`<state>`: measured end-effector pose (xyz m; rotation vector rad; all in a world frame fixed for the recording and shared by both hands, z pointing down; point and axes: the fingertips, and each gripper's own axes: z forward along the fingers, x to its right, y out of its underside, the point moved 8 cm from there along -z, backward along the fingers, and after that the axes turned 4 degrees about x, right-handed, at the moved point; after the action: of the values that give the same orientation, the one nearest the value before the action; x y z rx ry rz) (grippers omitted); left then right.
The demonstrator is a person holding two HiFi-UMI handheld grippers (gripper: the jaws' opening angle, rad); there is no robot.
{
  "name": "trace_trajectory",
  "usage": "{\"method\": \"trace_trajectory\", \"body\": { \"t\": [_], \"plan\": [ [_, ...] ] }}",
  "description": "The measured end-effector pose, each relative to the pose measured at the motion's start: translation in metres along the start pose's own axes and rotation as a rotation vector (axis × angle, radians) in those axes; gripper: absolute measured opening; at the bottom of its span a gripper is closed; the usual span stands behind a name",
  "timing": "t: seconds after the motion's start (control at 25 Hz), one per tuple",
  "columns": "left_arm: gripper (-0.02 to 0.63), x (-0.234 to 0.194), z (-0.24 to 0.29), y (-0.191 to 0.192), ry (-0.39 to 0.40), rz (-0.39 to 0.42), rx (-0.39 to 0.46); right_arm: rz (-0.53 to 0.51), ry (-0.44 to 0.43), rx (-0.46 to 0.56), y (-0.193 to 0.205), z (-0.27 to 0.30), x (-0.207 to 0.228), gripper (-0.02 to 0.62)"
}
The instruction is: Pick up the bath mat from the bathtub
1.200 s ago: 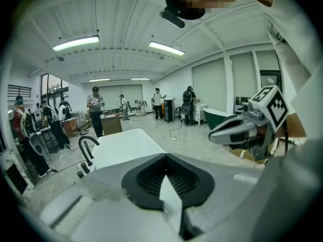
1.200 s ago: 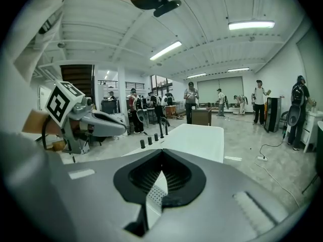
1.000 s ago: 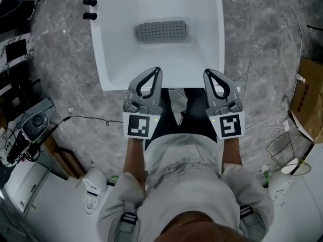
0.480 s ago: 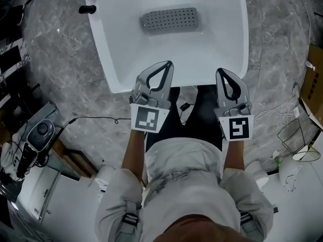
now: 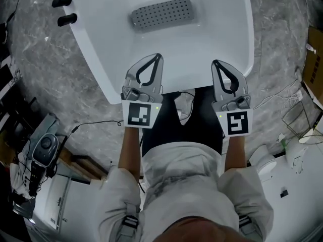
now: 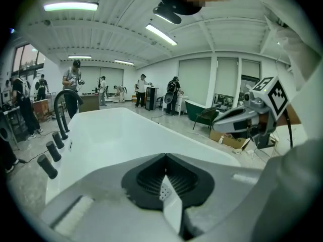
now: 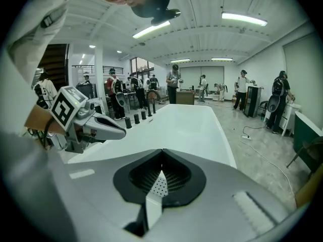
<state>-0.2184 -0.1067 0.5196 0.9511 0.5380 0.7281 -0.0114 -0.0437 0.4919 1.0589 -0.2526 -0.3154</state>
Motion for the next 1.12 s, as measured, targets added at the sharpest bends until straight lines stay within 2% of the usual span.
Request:
{"method": "trace_trajectory", "body": {
  "t": [0.52, 0.72, 0.96, 1.12],
  "plan": [
    [0.014, -0.027, 0.070, 0.058, 0.038, 0.016, -0.069, -0.022, -0.071, -0.089, 0.054, 0.065, 0.017, 0.003],
    [0.016, -0.035, 0.095, 0.073, 0.054, 0.038, -0.053, -0.023, -0.095, -0.104, 0.072, 0.086, 0.025, 0.003],
    [0.048, -0.045, 0.118, 0.096, 0.067, 0.042, -0.074, -0.027, -0.121, -0.115, 0.089, 0.108, 0.033, 0.003],
    [0.080, -0.048, 0.133, 0.111, 0.109, 0.072, -0.103, -0.025, -0.137, -0.127, 0.098, 0.119, 0.035, 0.003]
  ]
}}
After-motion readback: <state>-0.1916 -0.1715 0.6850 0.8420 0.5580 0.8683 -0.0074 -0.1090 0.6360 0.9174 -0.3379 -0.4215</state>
